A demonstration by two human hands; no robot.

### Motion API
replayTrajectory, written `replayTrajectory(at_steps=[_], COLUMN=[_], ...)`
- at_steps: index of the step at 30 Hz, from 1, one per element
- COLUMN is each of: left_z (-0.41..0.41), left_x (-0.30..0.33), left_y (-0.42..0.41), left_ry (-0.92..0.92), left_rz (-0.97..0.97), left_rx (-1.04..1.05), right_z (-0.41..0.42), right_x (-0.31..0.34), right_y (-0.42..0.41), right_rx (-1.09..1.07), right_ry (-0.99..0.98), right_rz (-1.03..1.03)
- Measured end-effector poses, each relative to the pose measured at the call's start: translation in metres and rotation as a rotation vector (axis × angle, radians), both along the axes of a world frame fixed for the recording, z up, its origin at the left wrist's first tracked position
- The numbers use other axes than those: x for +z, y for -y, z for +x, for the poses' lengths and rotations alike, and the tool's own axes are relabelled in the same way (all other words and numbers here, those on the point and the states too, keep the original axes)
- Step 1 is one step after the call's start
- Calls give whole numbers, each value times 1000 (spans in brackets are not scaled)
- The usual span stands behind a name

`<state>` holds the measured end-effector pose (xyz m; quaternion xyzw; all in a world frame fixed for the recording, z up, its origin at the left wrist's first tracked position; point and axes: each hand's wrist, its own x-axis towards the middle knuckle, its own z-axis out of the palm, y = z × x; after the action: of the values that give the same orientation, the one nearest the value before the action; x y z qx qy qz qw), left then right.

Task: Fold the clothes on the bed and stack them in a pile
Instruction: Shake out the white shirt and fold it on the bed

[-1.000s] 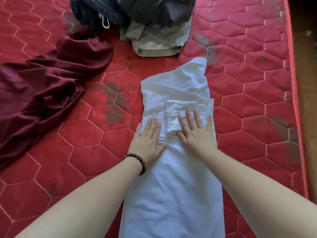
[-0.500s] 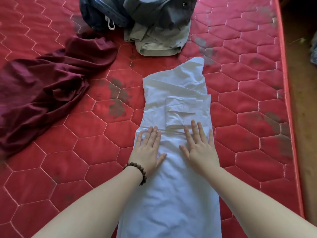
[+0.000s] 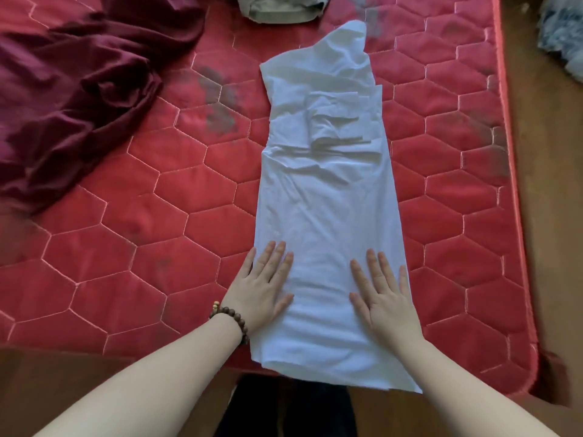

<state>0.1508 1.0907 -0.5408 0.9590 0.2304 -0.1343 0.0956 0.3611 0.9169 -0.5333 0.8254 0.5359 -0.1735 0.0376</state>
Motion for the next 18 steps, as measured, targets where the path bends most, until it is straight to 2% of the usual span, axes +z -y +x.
replayTrajectory(at_steps=[5,9,12,15,18], left_z=[-46,-72,-77,-74,-66], left_x=[9,15,21,26,31], left_y=[22,19,21,29,33], left_ry=[8,83,117,126,87], left_rz=[-21,-1,28,-18,-139], left_rx=[-78,-196,-255,-294,-284], right_z=[-6,17,30,27,19], right_x=[14,33,39,43,48], right_y=[47,76,96,99,90], right_rx=[84,-24,-5,128,320], right_ry=[1,12,70,45,3], right_rz=[-114,-41,-45,-65,0])
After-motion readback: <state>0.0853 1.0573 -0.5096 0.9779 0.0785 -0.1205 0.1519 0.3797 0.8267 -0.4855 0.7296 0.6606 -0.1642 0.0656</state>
